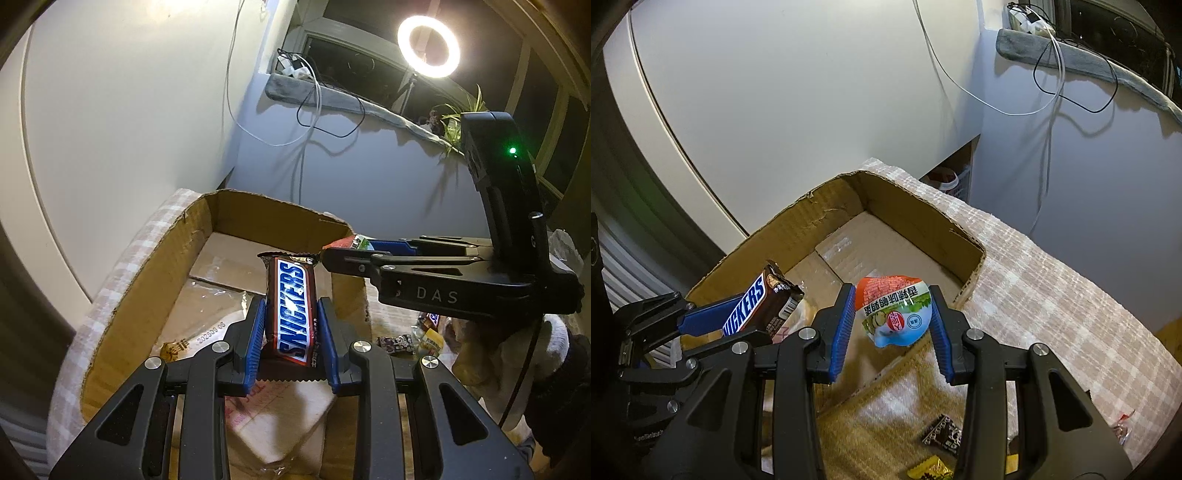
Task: Organize snacks
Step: 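Carry both snacks into the cardboard box and open both grippers, then grasp the teal mint pack with the left gripper while the right grasps the green candy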
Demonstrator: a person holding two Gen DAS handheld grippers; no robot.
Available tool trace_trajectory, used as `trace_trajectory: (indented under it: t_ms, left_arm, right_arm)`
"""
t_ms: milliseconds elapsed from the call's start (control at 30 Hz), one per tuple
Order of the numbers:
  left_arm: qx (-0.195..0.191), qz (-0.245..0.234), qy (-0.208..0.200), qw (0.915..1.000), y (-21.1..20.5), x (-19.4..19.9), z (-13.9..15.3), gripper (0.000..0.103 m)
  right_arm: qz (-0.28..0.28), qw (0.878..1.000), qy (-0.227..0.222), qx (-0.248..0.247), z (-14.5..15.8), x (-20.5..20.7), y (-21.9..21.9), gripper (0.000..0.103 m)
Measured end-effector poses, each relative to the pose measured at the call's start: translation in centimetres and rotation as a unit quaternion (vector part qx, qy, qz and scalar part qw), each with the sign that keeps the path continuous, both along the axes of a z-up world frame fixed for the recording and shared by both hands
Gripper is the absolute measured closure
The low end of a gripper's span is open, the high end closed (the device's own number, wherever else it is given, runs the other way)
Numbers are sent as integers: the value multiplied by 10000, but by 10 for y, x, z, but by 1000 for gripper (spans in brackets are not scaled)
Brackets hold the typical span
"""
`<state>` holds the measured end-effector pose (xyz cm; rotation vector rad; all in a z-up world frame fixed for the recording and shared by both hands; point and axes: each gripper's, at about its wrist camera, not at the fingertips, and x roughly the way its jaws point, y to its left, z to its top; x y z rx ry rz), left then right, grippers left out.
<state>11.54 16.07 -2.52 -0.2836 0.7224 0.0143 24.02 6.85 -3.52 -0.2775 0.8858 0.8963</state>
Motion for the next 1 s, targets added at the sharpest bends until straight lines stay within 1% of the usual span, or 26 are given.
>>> trace_trajectory:
  t_ms: [100,167,200,233,467,667,833,1000]
  left_arm:
    - [-10,63,0,10000,2,0,0,76]
    - [-14,91,-29,10000,4,-1,0,75]
    - [-6,99,-28,9999,4,-1,0,72]
    - [-1,104,-29,9999,4,-1,0,72]
    - [0,116,-81,9999,5,-4,2,72]
    - [-8,70,-158,9999,-3,-12,9,72]
    - [-44,-41,-234,9997,-16,-20,16,72]
    - [-102,-221,-250,9994,-35,-25,17,72]
  right_arm:
    - [4,10000,-27,-5,-1,1,4,62]
    - [-23,10000,-49,14,0,1,4,54]
    - [-36,10000,-66,28,1,1,3,46]
    - [-48,9999,-85,39,2,1,3,44]
    - [-63,9999,-138,66,8,-4,-5,44]
    - [-119,9997,-186,92,16,-11,-21,44]
    - [-228,9993,-284,106,24,-25,-49,44]
    - [-476,9984,-299,81,26,-40,-92,44]
